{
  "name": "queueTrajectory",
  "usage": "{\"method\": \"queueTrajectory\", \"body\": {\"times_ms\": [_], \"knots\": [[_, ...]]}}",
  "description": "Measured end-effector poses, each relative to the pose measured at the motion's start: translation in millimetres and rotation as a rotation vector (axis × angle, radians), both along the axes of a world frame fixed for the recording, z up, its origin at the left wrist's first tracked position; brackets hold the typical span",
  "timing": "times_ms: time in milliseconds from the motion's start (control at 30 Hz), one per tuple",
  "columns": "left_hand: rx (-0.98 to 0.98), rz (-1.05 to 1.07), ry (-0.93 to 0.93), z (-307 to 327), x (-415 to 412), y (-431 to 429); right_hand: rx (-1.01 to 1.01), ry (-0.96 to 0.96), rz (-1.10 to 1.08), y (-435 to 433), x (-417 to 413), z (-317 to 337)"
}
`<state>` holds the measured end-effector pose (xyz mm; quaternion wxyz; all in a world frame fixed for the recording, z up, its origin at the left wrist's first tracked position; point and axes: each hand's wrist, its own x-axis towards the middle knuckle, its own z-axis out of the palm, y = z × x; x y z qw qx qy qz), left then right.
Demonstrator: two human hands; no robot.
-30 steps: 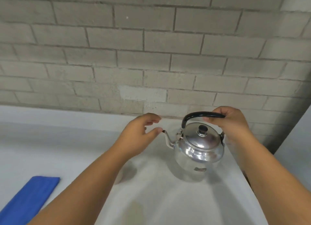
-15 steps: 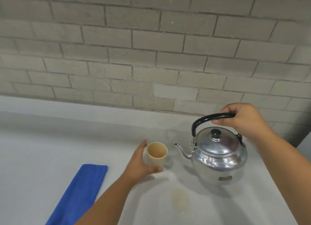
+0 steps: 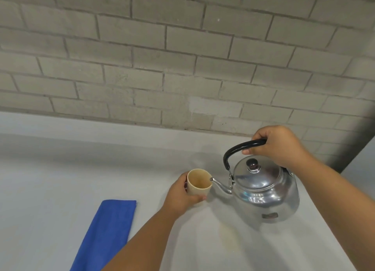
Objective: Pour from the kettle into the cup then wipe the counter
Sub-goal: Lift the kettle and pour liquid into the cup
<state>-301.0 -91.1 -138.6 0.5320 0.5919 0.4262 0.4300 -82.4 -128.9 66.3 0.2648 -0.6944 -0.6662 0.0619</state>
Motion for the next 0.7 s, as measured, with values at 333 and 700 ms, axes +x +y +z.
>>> {"method": "queueTrajectory", "body": {"times_ms": [333,700], "knots": [[-0.003,-0.024,0.017,-4,0,6,-0.036,-0.143,-0.012,7,-22,5],[0.026,-0.042,0.008,-9,0,7,-0.052,-0.274,-0.006,13,-27,10]]}}
